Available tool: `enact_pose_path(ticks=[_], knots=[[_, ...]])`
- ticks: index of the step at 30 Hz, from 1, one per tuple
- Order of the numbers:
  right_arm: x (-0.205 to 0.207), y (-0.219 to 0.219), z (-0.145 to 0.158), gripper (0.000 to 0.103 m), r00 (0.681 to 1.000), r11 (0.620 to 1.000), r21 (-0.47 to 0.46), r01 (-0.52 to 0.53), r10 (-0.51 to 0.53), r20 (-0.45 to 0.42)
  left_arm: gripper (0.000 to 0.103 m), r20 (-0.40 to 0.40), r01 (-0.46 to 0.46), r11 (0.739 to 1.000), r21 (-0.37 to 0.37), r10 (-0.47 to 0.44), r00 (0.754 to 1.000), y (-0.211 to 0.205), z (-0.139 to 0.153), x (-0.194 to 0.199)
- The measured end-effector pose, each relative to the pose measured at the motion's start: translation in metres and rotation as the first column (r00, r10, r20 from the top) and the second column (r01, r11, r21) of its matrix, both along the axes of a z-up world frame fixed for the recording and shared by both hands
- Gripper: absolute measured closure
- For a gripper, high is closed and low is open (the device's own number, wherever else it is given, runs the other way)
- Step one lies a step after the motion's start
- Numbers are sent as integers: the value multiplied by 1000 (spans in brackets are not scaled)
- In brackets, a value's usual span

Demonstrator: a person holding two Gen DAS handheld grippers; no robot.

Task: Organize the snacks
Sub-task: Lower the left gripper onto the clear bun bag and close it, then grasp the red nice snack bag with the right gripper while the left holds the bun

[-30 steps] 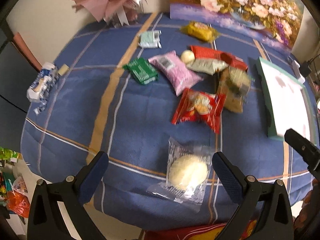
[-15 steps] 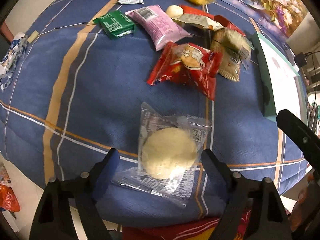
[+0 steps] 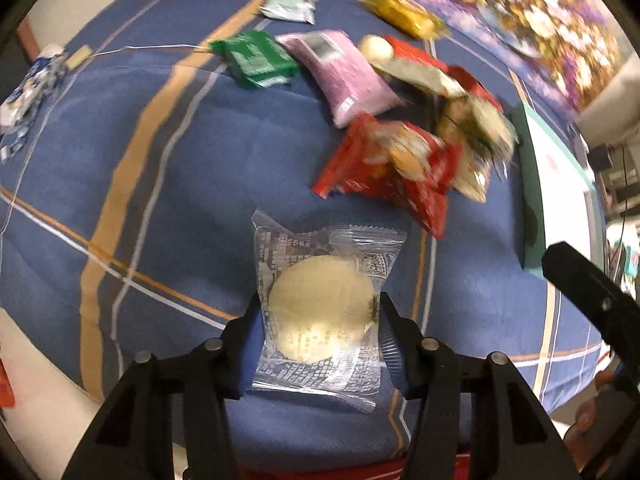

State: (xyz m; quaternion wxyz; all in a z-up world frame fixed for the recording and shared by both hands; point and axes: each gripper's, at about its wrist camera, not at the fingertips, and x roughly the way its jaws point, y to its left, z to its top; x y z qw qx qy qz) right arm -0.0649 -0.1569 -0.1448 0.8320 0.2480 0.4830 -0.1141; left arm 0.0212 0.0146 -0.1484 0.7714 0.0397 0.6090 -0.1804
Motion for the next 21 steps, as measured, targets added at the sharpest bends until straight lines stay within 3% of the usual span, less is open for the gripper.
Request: enact_pose_path(ticks=[12,15,21], knots=[[34,25,-4,0,999,999,4,-33,33,18,49,47,-130,987,-90,134,990,18,-11,26],[42,24,-7,3,999,999,20,-25,24,27,49,42,-143,982,-124,149,988,3,-44,54],[57,26,-14,12,999,995,103,-8,3,51,49,44,-154,977,-146,162,986,24,-2,49]])
